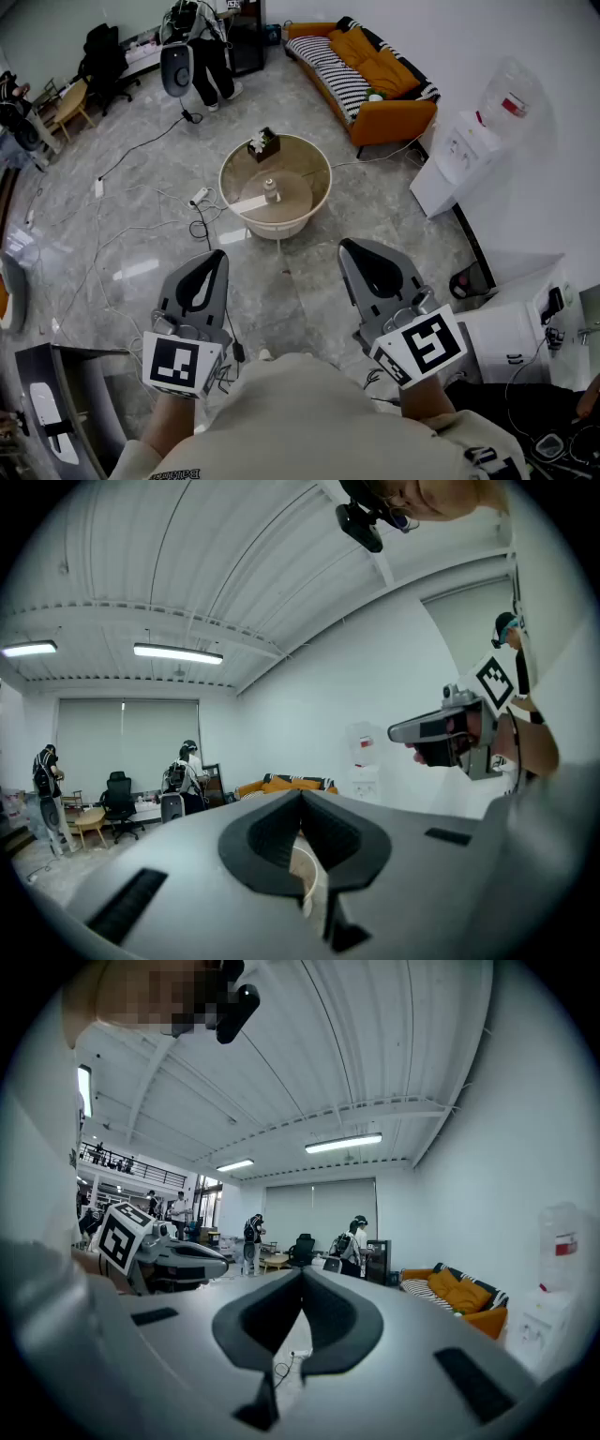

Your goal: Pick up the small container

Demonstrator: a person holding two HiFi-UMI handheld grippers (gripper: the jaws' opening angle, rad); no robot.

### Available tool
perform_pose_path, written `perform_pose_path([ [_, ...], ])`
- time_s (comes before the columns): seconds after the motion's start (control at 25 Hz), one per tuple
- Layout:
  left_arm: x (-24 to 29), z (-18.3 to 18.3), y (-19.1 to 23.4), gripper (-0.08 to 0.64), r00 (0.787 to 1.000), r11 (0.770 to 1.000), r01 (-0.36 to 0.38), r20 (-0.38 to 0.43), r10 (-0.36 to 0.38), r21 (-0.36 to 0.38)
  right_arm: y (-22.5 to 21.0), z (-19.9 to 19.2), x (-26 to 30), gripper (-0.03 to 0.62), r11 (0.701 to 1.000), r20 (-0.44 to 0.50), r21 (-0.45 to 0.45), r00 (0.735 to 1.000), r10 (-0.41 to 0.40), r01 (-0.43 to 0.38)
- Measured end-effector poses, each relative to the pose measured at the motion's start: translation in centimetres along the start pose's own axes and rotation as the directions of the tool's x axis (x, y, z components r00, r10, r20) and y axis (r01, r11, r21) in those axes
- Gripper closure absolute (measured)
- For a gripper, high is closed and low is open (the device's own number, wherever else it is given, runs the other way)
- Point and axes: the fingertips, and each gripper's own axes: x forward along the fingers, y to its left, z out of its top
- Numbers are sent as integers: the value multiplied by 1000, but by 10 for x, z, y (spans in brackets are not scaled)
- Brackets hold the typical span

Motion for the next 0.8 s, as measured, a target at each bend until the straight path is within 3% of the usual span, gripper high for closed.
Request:
perform_pose_path([
  [0.16,2,-4,-3,554,999,1000,-2,-32,2,3,-8,-2,-2,595,1000,10,29,1000,-11,10],
  [0.8,11,7,-45,554,1000,1000,1,-6,-1,7,-28,-27,-30,595,1000,-50,-11,999,16,-17],
])
